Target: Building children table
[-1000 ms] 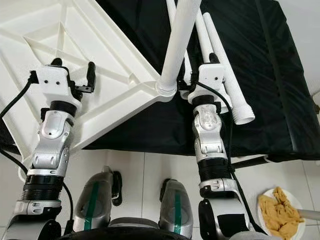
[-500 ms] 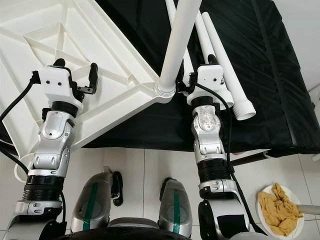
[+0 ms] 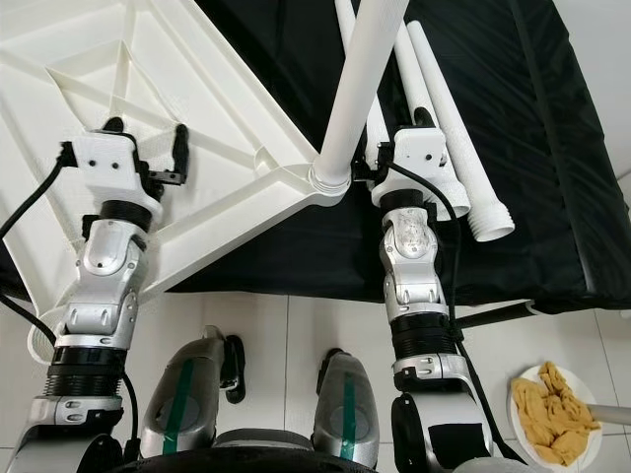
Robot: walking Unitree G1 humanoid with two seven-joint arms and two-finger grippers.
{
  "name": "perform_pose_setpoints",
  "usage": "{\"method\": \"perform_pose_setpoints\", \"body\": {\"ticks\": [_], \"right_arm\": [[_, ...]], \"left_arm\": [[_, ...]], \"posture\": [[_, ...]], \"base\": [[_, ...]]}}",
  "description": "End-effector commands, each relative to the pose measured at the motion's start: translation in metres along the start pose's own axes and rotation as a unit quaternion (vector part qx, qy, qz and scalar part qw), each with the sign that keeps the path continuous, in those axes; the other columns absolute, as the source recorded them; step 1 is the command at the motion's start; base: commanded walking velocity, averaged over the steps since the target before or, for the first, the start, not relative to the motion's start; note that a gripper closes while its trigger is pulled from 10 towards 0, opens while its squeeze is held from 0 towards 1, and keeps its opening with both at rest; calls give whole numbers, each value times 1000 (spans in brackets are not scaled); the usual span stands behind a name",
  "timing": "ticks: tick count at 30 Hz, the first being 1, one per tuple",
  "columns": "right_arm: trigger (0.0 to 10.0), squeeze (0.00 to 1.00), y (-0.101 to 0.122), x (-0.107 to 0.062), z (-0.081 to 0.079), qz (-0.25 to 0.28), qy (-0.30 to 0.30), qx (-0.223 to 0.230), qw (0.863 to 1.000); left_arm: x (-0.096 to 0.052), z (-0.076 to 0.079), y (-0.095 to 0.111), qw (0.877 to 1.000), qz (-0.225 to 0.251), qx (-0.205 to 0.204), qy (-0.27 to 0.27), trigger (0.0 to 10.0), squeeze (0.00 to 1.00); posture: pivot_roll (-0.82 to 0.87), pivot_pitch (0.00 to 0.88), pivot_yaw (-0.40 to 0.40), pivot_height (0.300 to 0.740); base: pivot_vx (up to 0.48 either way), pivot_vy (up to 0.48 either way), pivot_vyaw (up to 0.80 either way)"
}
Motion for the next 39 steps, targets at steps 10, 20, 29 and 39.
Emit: {"method": "perform_pose_setpoints", "body": {"ticks": [10,20,29,39], "right_arm": [[10000,0,-4,-3,-4,-7,7,0,1000],[10000,0,-6,-2,5,-15,-22,0,1000],[10000,0,-7,8,14,-41,-59,13,997],[10000,0,-21,11,-13,-120,28,62,991]], "left_arm": [[-2,2,-3,1000,-9,10,6,10000,0],[-1,6,4,999,5,45,-14,10000,0],[2,9,10,998,11,50,-25,10000,0],[5,11,14,998,14,50,-26,10000,0]], "posture": [[131,63,-73,740],[132,67,-68,740],[132,66,-63,740],[129,60,-71,740]], "base": [[0,127,0],[0,0,0],[0,0,0],[0,0,0]]}}
Point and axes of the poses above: a point about 5 cm out from each wrist's last joint towards the gripper, its own x axis pointing out of the wrist towards the gripper, its own y axis along the axis of the wrist's last joint, z = x × y, the point moved 4 cm from there along x, pointing out of the wrist towards the gripper, and after that the axes turned 10 degrees about x, right-handed, at the moved point
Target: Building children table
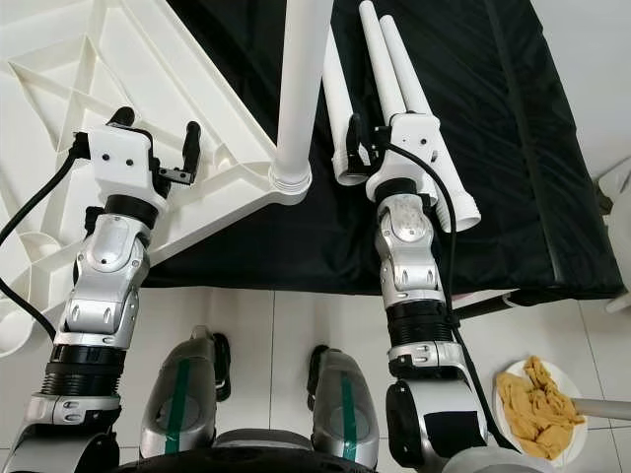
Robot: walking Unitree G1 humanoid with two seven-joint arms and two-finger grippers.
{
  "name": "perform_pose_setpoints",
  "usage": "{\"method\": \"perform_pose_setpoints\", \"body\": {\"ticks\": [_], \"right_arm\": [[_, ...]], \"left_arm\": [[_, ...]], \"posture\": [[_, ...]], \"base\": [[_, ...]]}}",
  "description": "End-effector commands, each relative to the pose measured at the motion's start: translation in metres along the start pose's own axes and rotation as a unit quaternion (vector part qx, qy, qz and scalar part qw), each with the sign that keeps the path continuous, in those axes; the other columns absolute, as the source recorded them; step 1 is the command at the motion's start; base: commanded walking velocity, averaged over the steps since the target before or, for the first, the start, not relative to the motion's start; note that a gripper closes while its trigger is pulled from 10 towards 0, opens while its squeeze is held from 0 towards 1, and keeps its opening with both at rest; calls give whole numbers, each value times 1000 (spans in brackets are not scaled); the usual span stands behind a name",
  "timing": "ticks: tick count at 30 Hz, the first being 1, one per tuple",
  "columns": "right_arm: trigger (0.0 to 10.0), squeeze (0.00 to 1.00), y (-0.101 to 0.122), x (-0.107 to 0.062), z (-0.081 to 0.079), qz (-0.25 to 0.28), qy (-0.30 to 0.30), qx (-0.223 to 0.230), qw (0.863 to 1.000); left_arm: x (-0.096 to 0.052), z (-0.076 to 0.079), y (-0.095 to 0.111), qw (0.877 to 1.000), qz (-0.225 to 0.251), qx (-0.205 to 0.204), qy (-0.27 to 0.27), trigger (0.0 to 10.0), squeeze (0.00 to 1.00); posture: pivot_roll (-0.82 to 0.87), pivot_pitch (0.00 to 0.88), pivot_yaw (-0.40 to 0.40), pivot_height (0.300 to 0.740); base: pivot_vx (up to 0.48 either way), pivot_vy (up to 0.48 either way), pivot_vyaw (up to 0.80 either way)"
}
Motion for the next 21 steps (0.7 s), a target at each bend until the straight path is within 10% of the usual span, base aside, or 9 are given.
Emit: {"method": "perform_pose_setpoints", "body": {"ticks": [1,21], "right_arm": [[10000,0,-4,0,-3,-17,13,5,1000],[10000,0,-49,-10,0,-156,1,46,987]], "left_arm": [[2,4,3,1000,2,3,-3,10000,0],[4,5,7,1000,5,-1,-2,10000,0]], "posture": [[129,60,-71,740],[124,43,-75,740]], "base": [[0,0,0],[0,0,0]]}}
Point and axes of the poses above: a point about 5 cm out from each wrist's last joint towards the gripper, its own x axis pointing out of the wrist towards the gripper, its own y axis along the axis of the wrist's last joint, z = x × y, the point moved 4 cm from there along x, pointing out of the wrist towards the gripper, and after that the axes turned 10 degrees about x, right-handed, at the moved point
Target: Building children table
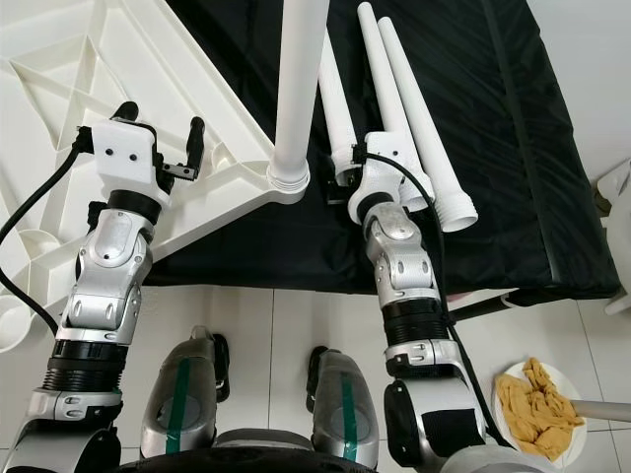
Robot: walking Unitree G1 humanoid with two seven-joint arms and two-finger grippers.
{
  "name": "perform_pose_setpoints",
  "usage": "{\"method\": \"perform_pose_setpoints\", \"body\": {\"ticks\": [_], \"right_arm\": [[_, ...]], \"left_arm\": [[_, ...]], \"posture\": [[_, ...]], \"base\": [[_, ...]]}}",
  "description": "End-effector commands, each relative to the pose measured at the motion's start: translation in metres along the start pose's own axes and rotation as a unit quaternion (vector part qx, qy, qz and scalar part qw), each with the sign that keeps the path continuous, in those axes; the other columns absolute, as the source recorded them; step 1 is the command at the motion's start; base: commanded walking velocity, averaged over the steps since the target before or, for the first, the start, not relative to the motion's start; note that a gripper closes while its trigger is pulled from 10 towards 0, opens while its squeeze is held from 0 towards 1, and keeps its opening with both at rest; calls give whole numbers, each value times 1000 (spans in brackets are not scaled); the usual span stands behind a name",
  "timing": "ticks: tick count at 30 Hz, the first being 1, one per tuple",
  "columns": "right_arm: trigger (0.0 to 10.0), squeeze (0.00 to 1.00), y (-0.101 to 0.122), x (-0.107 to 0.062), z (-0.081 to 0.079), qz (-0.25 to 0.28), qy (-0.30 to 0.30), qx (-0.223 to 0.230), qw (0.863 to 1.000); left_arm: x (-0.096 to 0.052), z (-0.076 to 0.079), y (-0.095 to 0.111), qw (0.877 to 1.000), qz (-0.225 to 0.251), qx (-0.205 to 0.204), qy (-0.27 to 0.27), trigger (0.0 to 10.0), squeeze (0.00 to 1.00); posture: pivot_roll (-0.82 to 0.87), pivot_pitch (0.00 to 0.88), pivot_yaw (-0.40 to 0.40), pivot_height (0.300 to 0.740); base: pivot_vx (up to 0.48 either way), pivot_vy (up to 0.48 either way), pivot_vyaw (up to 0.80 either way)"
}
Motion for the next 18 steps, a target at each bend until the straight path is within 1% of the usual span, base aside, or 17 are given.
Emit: {"method": "perform_pose_setpoints", "body": {"ticks": [1,6,7,8,9,10,11,18], "right_arm": [[10000,0,-10,-3,6,-20,-7,6,1000],[10000,0,-17,-4,9,-32,-21,20,999],[4784,0,-18,-4,10,-34,-25,33,999],[4784,0,-19,-4,11,-35,-27,41,998],[1098,0,-17,-4,10,-29,-23,41,998],[0,0,-16,-5,10,-27,-19,42,999],[0,0,-16,-5,10,-28,-20,50,998],[0,0,-16,-6,13,-32,-24,65,997]], "left_arm": [[1,2,3,1000,2,1,3,10000,0],[1,4,4,1000,4,0,-1,10000,0],[2,4,5,1000,6,-2,-1,10000,0],[2,4,5,1000,7,-3,0,10000,0],[2,4,6,1000,8,-5,0,10000,0],[3,4,6,1000,8,-6,0,10000,0],[3,4,7,1000,10,-8,0,10000,0],[4,5,9,1000,11,-5,-2,10000,0]], "posture": [[124,43,-75,740],[119,35,-73,740],[119,34,-73,740],[119,34,-73,740],[117,33,-74,740],[117,32,-74,740],[116,32,-75,740],[112,33,-75,740]], "base": [[0,0,0],[0,0,0],[0,0,0],[0,0,0],[0,0,0],[0,0,0],[0,0,0],[0,0,0]]}}
Point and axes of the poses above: a point about 5 cm out from each wrist's last joint towards the gripper, its own x axis pointing out of the wrist towards the gripper, its own y axis along the axis of the wrist's last joint, z = x × y, the point moved 4 cm from there along x, pointing out of the wrist towards the gripper, and after that the axes turned 10 degrees about x, right-handed, at the moved point
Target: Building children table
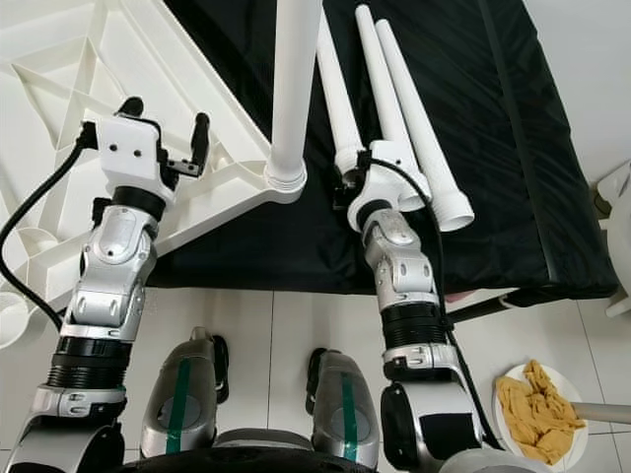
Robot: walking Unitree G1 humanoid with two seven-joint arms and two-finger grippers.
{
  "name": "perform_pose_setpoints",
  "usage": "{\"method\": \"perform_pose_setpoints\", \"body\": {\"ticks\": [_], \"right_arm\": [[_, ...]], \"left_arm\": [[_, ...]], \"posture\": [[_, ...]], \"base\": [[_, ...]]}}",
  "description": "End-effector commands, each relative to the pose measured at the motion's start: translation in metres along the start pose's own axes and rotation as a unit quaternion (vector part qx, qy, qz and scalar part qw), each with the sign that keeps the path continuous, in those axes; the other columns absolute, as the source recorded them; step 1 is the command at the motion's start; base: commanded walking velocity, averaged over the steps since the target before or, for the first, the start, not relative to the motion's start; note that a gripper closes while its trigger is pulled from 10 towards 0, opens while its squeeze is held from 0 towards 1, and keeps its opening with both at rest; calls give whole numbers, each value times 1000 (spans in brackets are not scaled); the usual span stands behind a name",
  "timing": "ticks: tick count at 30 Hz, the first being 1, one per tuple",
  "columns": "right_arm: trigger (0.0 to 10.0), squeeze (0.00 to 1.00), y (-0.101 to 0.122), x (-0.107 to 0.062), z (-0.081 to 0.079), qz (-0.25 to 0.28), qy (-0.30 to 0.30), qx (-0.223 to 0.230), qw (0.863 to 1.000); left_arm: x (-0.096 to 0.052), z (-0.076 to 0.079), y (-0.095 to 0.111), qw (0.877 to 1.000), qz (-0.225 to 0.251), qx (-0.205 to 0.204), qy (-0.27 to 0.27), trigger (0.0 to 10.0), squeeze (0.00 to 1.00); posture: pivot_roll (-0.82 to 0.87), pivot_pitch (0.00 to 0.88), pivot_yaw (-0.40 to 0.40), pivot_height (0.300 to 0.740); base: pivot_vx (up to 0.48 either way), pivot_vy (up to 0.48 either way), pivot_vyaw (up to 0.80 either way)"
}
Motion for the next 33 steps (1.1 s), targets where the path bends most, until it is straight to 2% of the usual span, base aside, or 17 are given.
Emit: {"method": "perform_pose_setpoints", "body": {"ticks": [1,5,7,8,9,10,14,17,18,20,23,27,28,29,32,33], "right_arm": [[0,0,-6,-3,7,-12,-10,12,1000],[0,0,0,-4,3,9,4,4,1000],[0,0,18,-9,-4,72,30,-6,997],[3451,0,24,-10,-6,92,34,-6,995],[3451,0,24,-10,-6,92,34,-6,995],[10000,0,36,-12,-5,123,30,1,992],[10000,0,44,-13,-5,143,30,10,989],[10000,0,53,-15,-4,164,32,17,986],[10000,0,53,-15,-4,164,32,17,986],[10000,0,55,-15,-3,170,28,12,985],[10000,0,56,-15,-2,175,26,14,984],[10000,0,57,-16,-2,179,27,13,983],[10000,0,57,-16,-2,181,28,13,983],[10000,0,57,-16,-2,181,28,13,983],[10000,0,57,-16,-3,183,29,17,983],[10000,0,57,-16,-3,183,29,17,983]], "left_arm": [[0,2,3,1000,3,0,0,10000,0],[1,3,5,1000,4,-3,-2,10000,0],[2,5,6,1000,4,-19,-15,10000,0],[3,6,7,999,4,-25,-22,10000,0],[3,6,7,999,4,-25,-22,10000,0],[4,8,15,998,23,-38,-43,10000,0],[4,8,20,997,31,-45,-58,10000,0],[0,16,32,990,58,-63,-109,10000,0],[0,16,32,990,58,-63,-109,10000,0],[-4,21,40,985,77,-67,-138,10000,0],[-14,38,39,971,76,-67,-217,10000,0],[-20,47,36,963,66,-71,-251,10000,0],[-24,52,32,958,56,-64,-275,10000,0],[-24,52,32,958,56,-64,-275,10000,0],[-34,63,22,941,42,-24,-334,10000,0],[-34,63,22,941,42,-24,-334,10000,0]], "posture": [[110,35,-75,740],[108,39,-75,740],[107,42,-75,740],[107,48,-76,740],[107,48,-76,740],[107,51,-77,740],[108,55,-77,740],[110,58,-77,740],[110,58,-77,740],[108,60,-77,740],[106,61,-77,740],[106,61,-76,740],[107,62,-76,740],[107,62,-76,740],[108,64,-74,740],[108,64,-74,740]], "base": [[0,0,0],[0,0,0],[0,0,0],[0,0,0],[0,0,0],[0,0,0],[0,0,0],[0,0,0],[0,0,0],[0,0,0],[0,0,0],[0,0,0],[0,0,0],[0,0,0],[0,0,0],[0,0,0]]}}
Point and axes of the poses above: a point about 5 cm out from each wrist's last joint towards the gripper, its own x axis pointing out of the wrist towards the gripper, its own y axis along the axis of the wrist's last joint, z = x × y, the point moved 4 cm from there along x, pointing out of the wrist towards the gripper, and after that the axes turned 10 degrees about x, right-handed, at the moved point
